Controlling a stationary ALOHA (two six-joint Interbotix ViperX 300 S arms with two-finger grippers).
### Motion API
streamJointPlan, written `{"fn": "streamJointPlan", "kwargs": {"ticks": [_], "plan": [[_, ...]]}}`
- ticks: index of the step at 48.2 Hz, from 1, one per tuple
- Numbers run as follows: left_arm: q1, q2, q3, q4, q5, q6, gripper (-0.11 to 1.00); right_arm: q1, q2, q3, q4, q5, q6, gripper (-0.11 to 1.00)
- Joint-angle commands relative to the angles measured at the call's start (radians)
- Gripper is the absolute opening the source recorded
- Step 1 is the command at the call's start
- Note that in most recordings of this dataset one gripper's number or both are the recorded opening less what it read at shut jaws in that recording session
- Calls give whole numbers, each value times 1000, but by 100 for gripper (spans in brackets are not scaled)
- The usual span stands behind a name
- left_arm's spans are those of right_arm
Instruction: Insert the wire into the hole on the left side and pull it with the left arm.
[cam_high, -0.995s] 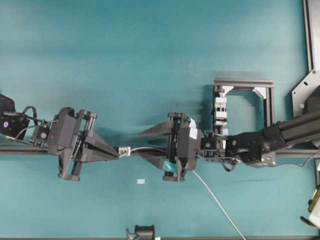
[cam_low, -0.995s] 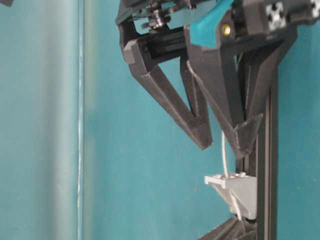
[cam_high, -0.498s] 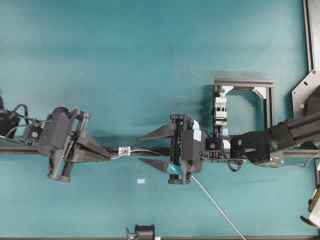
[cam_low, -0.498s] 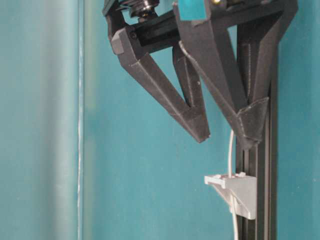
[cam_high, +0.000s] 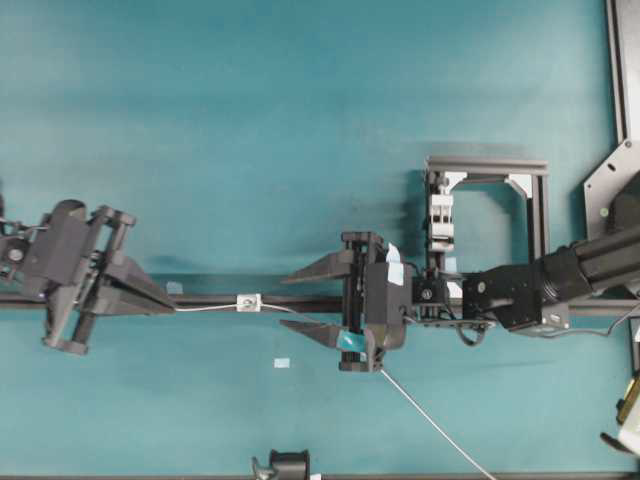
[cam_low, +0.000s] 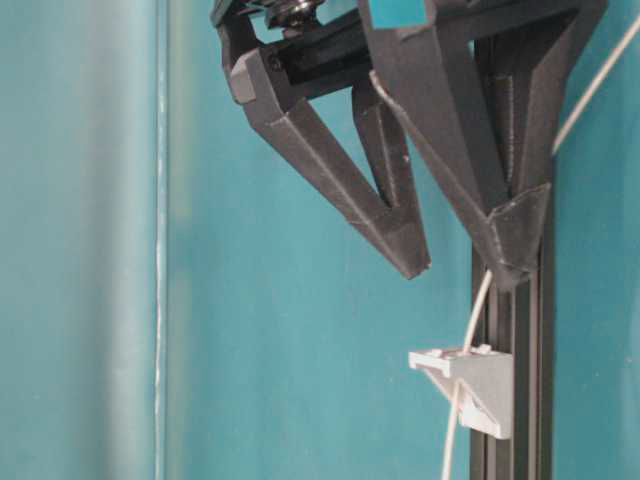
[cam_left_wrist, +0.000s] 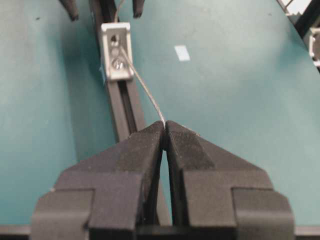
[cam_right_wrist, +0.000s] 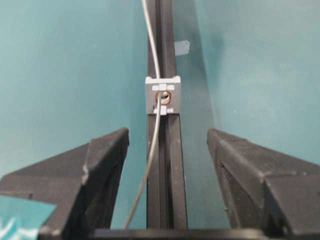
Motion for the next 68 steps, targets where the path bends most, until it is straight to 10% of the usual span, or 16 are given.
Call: {"fn": "streamJointPlan", "kwargs": {"ticks": [1,51,59,68], "plan": [[-5,-51,18,3,6,-2,-10,3,-35,-6,-2,0,2,72],[-5,-184,83,3,135,-94,-9,3,-37,-14,-3,9,0,72],[-5,-184,81,3,133,-106,10,3,-37,-15,-3,9,0,72],[-5,-184,81,5,135,-106,59,3,-37,-15,-3,9,0,72]]}}
